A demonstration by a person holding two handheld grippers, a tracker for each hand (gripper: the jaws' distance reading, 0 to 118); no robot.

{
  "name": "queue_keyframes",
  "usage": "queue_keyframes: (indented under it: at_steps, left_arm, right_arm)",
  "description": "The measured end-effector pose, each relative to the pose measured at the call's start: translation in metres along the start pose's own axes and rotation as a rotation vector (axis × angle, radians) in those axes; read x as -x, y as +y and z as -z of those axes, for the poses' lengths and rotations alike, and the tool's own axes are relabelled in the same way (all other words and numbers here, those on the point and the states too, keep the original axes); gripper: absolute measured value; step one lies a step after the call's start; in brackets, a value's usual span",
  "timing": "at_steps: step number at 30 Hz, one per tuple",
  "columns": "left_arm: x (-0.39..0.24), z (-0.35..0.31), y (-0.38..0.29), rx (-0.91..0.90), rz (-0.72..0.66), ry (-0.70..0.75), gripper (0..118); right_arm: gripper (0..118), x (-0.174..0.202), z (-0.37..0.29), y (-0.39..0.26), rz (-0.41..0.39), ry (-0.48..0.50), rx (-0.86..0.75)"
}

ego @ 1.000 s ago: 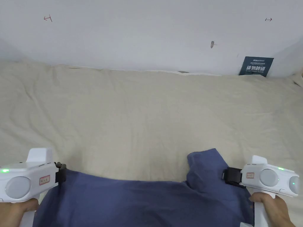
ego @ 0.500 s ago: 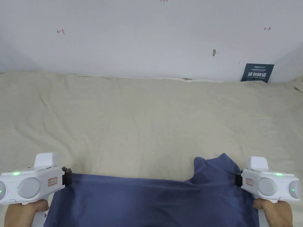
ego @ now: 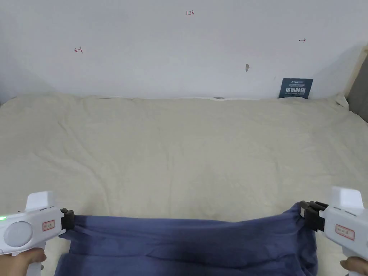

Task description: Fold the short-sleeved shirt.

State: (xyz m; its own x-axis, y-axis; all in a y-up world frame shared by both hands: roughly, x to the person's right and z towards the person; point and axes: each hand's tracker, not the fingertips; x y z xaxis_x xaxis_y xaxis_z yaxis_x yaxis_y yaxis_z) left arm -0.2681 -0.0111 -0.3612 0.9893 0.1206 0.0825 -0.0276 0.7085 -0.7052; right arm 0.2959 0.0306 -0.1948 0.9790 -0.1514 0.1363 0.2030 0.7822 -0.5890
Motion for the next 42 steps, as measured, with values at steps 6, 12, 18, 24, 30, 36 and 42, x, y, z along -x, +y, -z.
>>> queue_keyframes:
  at_steps: [6,12,18,24,30,36,42]
  left_arm:
    - [0.006,-0.004,-0.061,0.092,0.053,0.035,2]
    - [0.009,0.0,-0.107,0.171,0.056,0.064,2]
    - [0.005,0.009,-0.131,0.239,0.081,0.102,2]
    - [0.001,-0.002,-0.118,0.224,0.018,0.101,43]
    - [-0.019,-0.052,-0.069,-0.028,-0.079,-0.003,115]
    - [-0.067,-0.11,-0.024,-0.327,0.028,-0.029,114]
    - [-0.104,-0.148,-0.012,-0.567,0.044,-0.035,114]
  right_arm:
    - [3,-0.016,0.001,-0.066,0.071,-0.014,0.107]
    - [3,-0.037,0.024,-0.118,0.138,-0.082,0.215]
    - [3,-0.044,0.038,-0.145,0.184,-0.115,0.278]
    - [37,-0.033,0.023,-0.123,0.138,-0.162,0.211]
    - [102,0.016,-0.028,-0.057,0.051,-0.133,-0.046]
    - [103,0.066,-0.071,-0.005,-0.04,-0.118,-0.334]
    - [103,0.104,-0.092,0.009,-0.147,-0.191,-0.523]
